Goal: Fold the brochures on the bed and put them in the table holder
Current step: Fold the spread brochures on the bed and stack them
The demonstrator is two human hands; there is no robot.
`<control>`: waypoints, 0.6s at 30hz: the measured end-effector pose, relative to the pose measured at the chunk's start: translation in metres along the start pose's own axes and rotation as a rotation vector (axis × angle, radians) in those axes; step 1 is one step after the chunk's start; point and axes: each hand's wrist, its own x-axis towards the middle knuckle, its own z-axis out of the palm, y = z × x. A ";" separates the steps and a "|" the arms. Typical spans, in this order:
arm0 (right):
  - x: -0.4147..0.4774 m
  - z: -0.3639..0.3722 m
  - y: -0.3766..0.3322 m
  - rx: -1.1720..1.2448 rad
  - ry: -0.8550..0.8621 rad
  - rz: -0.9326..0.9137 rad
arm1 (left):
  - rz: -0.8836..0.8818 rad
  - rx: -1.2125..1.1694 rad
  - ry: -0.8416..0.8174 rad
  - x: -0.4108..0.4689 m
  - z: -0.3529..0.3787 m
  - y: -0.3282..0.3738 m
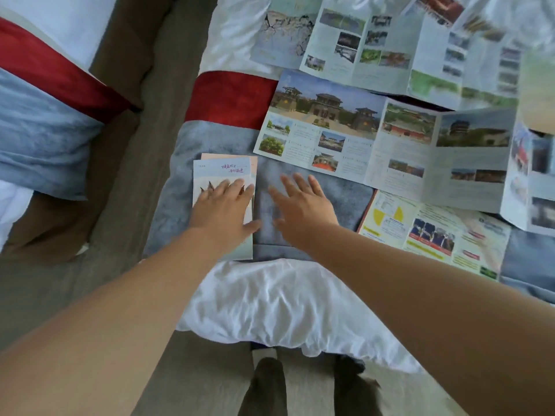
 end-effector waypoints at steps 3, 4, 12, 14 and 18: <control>-0.031 -0.004 0.052 0.051 0.048 0.083 | 0.059 -0.012 -0.038 0.003 -0.007 0.036; -0.041 -0.005 0.069 0.057 0.077 0.110 | 0.074 -0.016 -0.047 0.006 -0.010 0.049; -0.113 -0.003 0.195 0.014 0.143 0.289 | 0.152 -0.026 -0.038 0.052 -0.023 0.169; -0.122 -0.001 0.220 0.016 0.162 0.326 | 0.172 -0.023 -0.048 0.062 -0.020 0.195; -0.138 0.003 0.261 0.018 0.168 0.381 | 0.173 -0.018 -0.049 0.077 -0.013 0.233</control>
